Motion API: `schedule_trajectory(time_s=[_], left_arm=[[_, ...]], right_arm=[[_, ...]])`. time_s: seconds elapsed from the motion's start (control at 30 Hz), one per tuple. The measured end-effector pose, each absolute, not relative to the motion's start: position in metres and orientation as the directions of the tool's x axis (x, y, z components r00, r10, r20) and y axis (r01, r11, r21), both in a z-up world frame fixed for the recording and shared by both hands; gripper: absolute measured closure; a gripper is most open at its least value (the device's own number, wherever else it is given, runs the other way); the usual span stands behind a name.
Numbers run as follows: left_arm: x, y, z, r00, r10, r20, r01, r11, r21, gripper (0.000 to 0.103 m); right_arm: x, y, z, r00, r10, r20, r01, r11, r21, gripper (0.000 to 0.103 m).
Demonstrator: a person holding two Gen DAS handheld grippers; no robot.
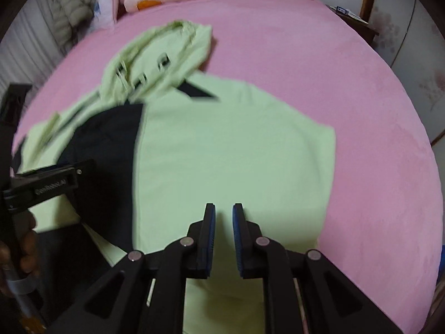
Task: Fold large clothes
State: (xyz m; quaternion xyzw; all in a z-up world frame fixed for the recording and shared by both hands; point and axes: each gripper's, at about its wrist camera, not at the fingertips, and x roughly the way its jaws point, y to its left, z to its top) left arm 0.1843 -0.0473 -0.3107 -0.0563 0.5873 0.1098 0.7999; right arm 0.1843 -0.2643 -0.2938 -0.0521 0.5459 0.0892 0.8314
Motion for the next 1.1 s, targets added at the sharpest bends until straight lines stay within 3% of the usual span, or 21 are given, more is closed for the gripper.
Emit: schedule_trajectory(time_s=[0.1, 0.4, 0.77, 0.9, 1.1], left_arm=[[0.179, -0.044, -0.32, 0.293, 0.137, -0.946, -0.256, 0.965, 0.06, 0.039], [0.169, -0.036, -0.294, 0.283, 0.181, -0.942, -0.329, 0.941, 0.082, 0.04], [0.121, -0.056, -0.173, 0.386, 0.104, -0.917, -0.312, 0.95, -0.024, 0.039], [0.106, -0.065, -0.129, 0.426, 0.037, -0.904, -0.27, 0.959, -0.087, 0.029], [0.093, -0.07, -0.074, 0.454, 0.041, -0.89, -0.217, 0.974, -0.065, 0.029]], right_arm=[[0.174, -0.296, -0.313, 0.381, -0.016, -0.925, -0.152, 0.985, -0.08, 0.094], [0.167, -0.316, -0.301, 0.324, 0.065, -0.944, -0.206, 0.979, -0.003, 0.093], [0.154, -0.321, -0.206, 0.35, 0.177, -0.92, -0.186, 0.976, 0.117, 0.089], [0.142, -0.319, -0.162, 0.388, 0.221, -0.895, -0.186, 0.97, 0.159, 0.083], [0.119, -0.305, -0.119, 0.416, 0.26, -0.871, -0.21, 0.96, 0.186, 0.08]])
